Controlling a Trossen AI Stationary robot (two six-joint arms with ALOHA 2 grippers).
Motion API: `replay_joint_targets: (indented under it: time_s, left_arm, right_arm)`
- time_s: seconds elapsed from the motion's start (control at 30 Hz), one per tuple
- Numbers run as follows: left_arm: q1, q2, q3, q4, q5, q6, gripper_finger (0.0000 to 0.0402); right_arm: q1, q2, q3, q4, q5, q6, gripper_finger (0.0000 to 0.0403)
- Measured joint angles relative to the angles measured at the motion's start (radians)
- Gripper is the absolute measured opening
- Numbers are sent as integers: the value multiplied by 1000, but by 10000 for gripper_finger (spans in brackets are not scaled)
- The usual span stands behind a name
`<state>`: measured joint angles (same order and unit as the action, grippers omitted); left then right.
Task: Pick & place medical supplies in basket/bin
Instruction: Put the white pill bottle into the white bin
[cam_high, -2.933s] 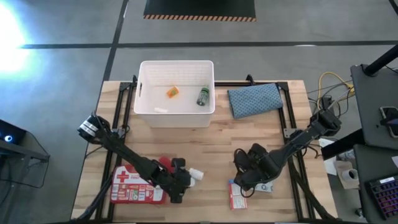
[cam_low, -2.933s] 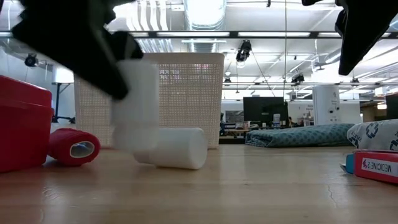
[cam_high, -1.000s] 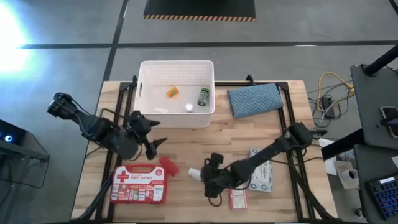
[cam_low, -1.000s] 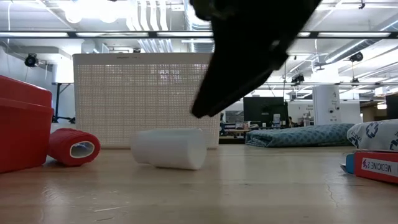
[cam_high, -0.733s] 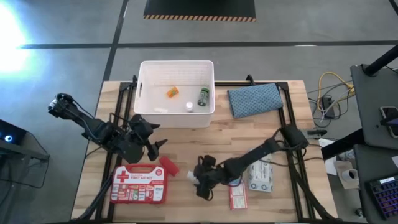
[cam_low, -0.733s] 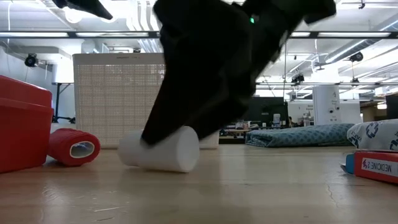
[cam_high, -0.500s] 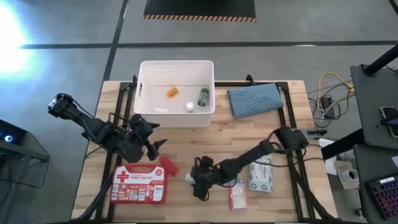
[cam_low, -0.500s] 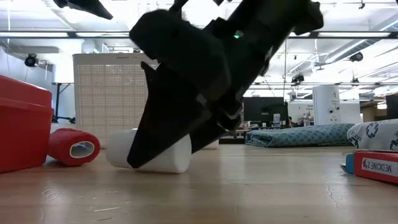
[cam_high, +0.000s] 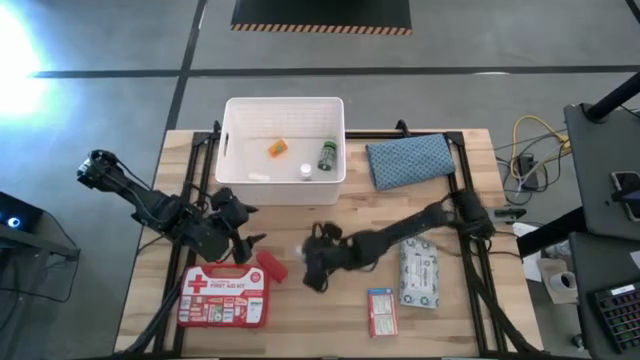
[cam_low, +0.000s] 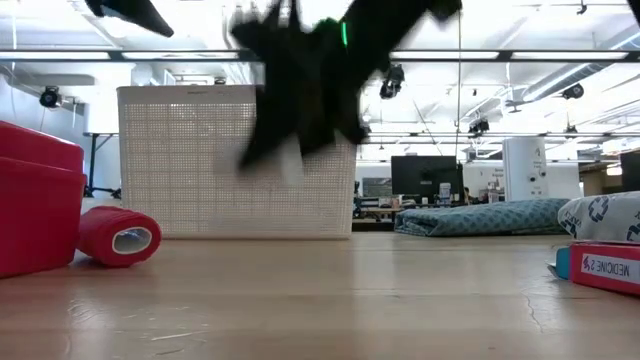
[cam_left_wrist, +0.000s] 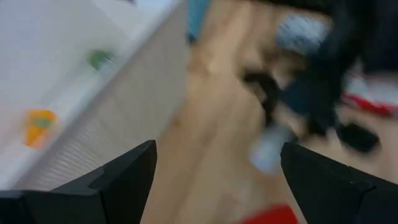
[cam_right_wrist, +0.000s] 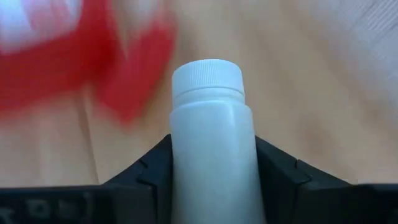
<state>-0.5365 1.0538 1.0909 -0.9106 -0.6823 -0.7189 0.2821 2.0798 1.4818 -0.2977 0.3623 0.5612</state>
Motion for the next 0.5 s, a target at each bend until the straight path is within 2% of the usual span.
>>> replay_joint_targets:
  time_s: [0.1,0.2,0.3,0.4,0.5]
  left_arm:
    - [0,1,-16,-10,90,-65,321]
    - [-2,1,-44,-10,123,-151,321]
    - [-4,1,-81,-9,148,-219,321]
    - [-5,5,-121,6,156,-268,321]
    - [-7,5,-165,82,161,-286,320]
  right_arm:
    - [-26,-140,4,40,97,-114,153]
    - [-69,-265,6,59,194,-213,155]
    - [-152,-350,20,57,275,-260,191]
    - [-277,-377,54,60,231,-303,233]
    - [-411,-342,106,58,100,-319,264]
